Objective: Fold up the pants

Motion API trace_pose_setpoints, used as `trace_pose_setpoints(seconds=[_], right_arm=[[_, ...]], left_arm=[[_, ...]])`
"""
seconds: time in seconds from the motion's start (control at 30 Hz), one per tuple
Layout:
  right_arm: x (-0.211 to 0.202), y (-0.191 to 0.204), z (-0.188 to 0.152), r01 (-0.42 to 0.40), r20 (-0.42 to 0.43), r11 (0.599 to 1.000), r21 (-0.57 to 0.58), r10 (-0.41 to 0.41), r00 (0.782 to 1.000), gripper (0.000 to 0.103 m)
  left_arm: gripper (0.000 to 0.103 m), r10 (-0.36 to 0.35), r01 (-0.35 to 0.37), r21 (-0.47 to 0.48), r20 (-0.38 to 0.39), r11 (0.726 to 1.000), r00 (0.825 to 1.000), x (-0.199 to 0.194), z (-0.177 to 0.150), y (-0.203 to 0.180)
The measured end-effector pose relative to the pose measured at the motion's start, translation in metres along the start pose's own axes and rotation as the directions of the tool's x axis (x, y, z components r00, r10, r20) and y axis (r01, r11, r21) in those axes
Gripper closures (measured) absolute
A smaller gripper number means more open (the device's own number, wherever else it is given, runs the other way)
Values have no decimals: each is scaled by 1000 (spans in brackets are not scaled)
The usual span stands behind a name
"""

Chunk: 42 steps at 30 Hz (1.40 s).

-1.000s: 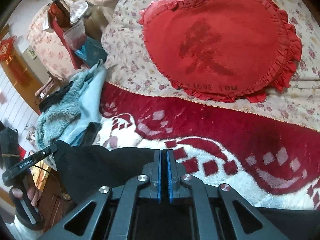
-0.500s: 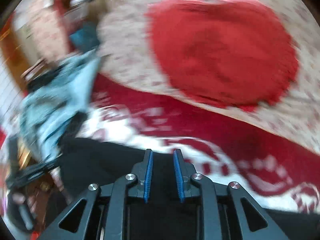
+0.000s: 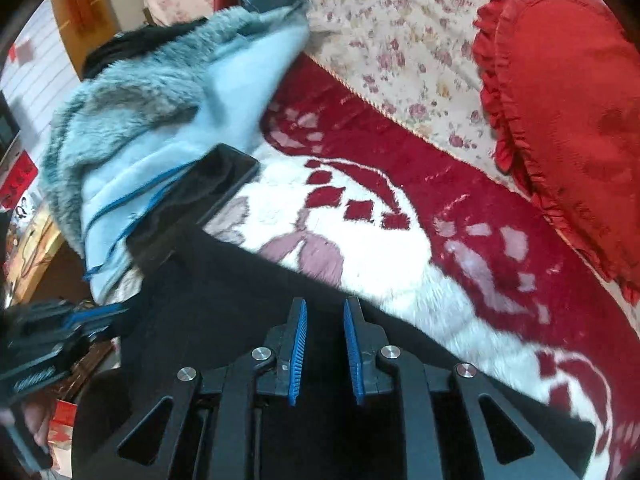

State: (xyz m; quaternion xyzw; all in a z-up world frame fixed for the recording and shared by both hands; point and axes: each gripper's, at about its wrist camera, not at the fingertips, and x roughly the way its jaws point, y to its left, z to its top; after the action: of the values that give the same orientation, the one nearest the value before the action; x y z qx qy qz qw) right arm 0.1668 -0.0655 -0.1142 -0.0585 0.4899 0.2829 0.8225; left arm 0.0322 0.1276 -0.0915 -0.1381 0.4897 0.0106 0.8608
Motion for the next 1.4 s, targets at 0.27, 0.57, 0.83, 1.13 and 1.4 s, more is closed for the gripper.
trace_pose_setpoints(seconds=[0.27, 0.57, 0.83, 1.13, 1.4], right_arm=[[-70, -17, -23, 83, 53, 996, 27, -84, 995, 85], [-88, -74, -77, 152, -1, 975, 161, -154, 988, 84], [-75, -93, -63, 117, 15, 974, 195, -122, 992, 84], [-107, -111, -81, 197, 26, 948, 252, -210, 977, 71], [-92, -123, -84, 131, 48, 945, 300, -152, 987, 93]], left_arm=[[93, 35, -36, 10, 40, 999, 999, -30, -6, 1], [57, -60, 55, 53, 79, 997, 995, -36, -3, -47], [57, -82, 81, 111, 2, 991, 997, -2, -14, -95], [56, -121, 117, 180, 10, 977, 993, 5, -22, -137], [52, -91, 89, 217, 2, 972, 996, 18, -30, -158]])
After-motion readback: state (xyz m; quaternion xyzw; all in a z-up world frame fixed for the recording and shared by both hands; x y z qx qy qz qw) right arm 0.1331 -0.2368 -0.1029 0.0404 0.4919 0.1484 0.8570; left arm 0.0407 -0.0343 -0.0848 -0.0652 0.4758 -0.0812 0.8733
